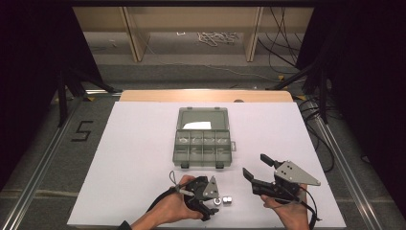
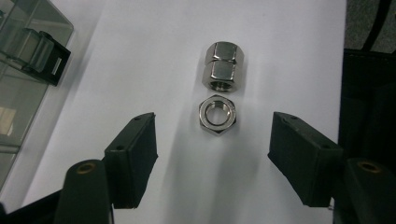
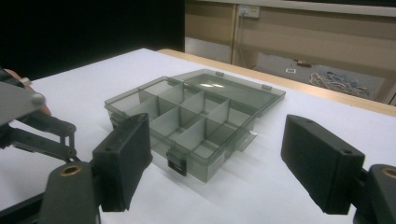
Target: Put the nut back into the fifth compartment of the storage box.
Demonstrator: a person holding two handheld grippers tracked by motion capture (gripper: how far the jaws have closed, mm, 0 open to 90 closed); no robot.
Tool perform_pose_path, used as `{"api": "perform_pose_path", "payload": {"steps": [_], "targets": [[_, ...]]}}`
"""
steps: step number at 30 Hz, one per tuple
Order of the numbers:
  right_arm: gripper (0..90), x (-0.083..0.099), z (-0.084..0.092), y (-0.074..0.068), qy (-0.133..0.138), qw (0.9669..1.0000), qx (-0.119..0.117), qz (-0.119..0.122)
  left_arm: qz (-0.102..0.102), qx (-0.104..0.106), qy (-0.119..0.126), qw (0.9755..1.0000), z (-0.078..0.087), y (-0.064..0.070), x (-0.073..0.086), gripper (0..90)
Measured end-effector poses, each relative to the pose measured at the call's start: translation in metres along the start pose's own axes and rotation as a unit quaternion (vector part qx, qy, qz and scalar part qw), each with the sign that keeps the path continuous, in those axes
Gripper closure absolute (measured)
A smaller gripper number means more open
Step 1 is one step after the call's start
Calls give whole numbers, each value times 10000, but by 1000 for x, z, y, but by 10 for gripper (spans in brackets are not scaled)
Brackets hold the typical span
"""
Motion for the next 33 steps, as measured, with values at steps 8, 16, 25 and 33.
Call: {"api": "perform_pose_path", "payload": {"steps": [8, 16, 25, 33], "targets": [[252, -1, -3, -2, 105, 9999, -63, 13, 49, 175, -149, 9997, -6, 0, -2, 403], [252, 0, -2, -1, 30, 10000, -48, 34, 34, 325, -330, 9989, -8, -1, -5, 495], [255, 2, -3, -3, -29, 9999, -91, -38, -224, 469, -610, 9968, -13, 0, -4, 565], [258, 2, -6, -3, 28, 9999, -100, -43, -190, 494, -730, 9959, -15, -1, -8, 633]]}}
Point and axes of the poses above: each handheld gripper's, and its own axes: z roughly backward along the jaws, x roughly out of its underside, y roughly to its right, the point moved 8 cm from there along -z, roughly forward along the jaws, and after that the axes turned 12 degrees about -x, right-handed, at the moved point
